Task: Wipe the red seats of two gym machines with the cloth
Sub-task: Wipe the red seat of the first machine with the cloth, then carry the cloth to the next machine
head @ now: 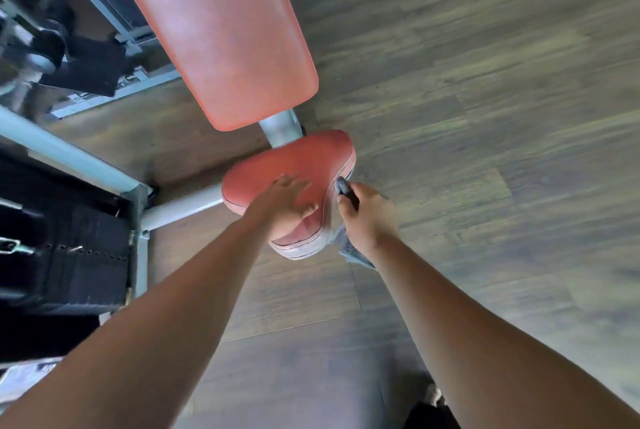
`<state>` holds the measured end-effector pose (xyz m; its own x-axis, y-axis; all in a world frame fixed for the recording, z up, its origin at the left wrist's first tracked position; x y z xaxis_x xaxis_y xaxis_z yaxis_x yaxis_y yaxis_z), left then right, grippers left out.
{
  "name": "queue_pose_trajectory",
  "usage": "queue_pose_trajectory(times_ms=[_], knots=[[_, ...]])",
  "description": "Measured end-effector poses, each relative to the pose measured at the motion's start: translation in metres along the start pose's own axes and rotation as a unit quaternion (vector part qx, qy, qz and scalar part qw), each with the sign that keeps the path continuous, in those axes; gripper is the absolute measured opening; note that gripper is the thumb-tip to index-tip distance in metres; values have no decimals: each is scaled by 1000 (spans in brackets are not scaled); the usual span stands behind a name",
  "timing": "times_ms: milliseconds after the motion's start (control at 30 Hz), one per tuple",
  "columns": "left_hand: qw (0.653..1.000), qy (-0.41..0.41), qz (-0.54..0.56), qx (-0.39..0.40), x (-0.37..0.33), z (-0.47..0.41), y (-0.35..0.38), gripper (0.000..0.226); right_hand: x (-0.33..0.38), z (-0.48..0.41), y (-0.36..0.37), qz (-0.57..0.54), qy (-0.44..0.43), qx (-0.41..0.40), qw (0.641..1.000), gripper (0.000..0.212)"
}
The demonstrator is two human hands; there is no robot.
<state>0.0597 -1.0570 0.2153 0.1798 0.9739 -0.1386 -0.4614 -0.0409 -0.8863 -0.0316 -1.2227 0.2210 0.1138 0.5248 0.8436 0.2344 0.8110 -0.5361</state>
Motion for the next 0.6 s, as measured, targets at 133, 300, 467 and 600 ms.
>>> queue_pose_trajectory(times_ms=[133, 300, 467, 600], knots=[[1000, 25, 4, 14, -38, 64, -65, 61, 63, 16, -74, 23, 15, 13, 1000, 20], [997, 79, -8, 16, -90, 147, -136, 55, 138, 57, -173, 51, 25, -11, 998, 18], [990, 137, -31, 1, -149, 208, -177, 53, 184, 105, -268, 88, 36, -70, 993, 26], [980, 194, -45, -19, -215, 237, -201, 51, 189, 131, -336, 96, 54, -119, 987, 29]])
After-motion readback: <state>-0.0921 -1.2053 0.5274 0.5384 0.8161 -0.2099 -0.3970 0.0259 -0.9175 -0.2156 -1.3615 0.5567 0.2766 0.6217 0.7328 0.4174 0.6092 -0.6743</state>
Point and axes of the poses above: each hand's wrist, its own z-axis away from the middle knuckle, its own y-axis out of the palm, x = y × z, the point moved 7 cm from there along -z, towards the middle knuckle, and after that the axes turned 12 degrees about -y, right-handed, at the moved point
